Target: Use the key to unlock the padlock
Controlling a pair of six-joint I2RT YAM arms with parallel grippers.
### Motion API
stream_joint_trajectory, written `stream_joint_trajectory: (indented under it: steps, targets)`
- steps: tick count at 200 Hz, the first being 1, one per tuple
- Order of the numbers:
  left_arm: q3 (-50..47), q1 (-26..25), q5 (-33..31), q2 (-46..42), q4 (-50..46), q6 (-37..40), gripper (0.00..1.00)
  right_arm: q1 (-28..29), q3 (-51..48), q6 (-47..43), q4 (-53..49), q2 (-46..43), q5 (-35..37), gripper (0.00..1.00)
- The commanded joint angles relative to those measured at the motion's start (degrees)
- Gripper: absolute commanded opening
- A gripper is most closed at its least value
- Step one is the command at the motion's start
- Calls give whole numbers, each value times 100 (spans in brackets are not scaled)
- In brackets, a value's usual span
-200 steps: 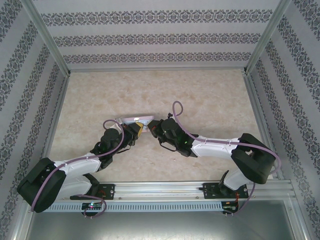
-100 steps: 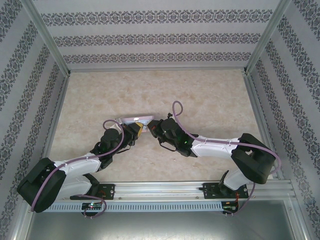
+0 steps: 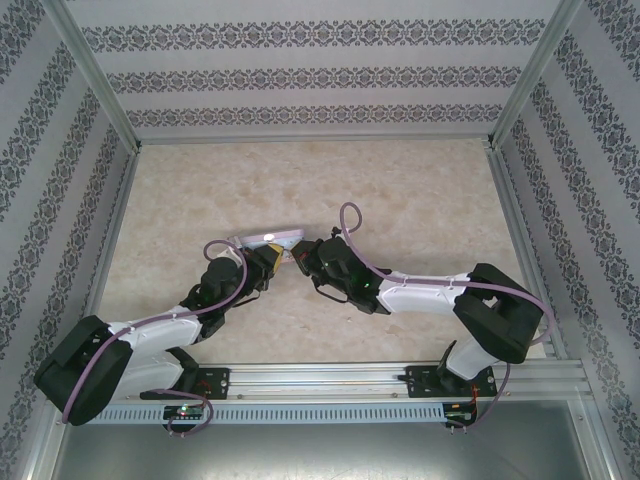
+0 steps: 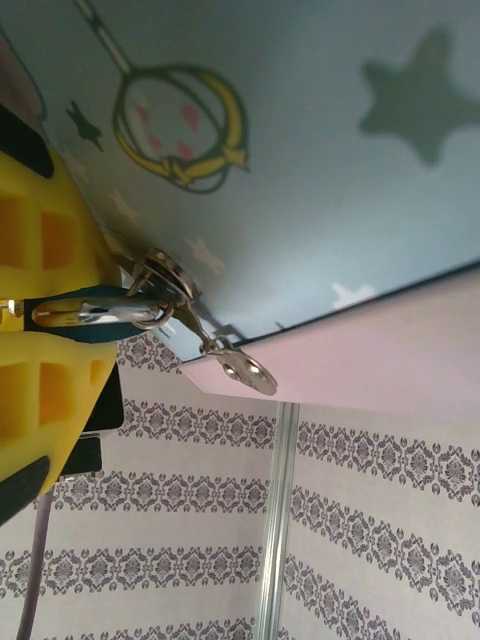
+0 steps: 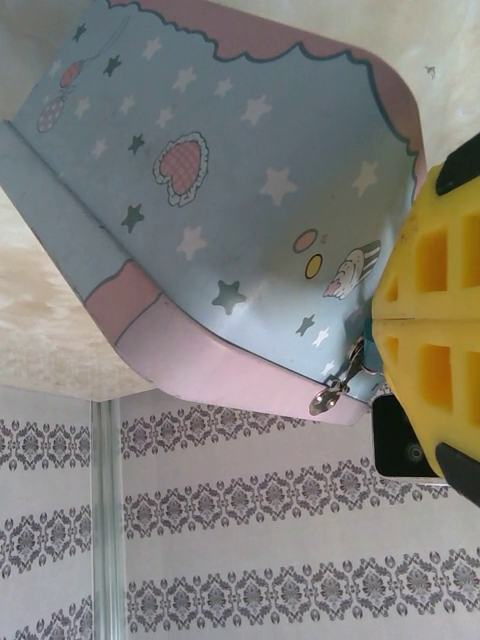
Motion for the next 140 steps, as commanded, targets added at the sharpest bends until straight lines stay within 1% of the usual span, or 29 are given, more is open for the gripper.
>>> stream_joint_trajectory:
  steps: [1, 41, 69, 108, 140]
  targets:
    - [-25, -68, 373, -170, 491, 38, 0, 101, -83, 67, 548, 10, -6, 0]
    - [-53, -67, 283, -269, 529, -10, 0, 126, -158, 142, 884, 111, 24, 0]
    - [-56, -67, 255, -303, 510, -5, 0, 251, -100, 221, 1003, 205, 57, 0]
    - [-86, -67, 251, -305, 466, 20, 0, 410, -56, 296, 1038, 251, 107, 0]
    - [-107, -67, 243, -313, 457, 21, 0, 425, -91, 324, 1043, 277, 139, 0]
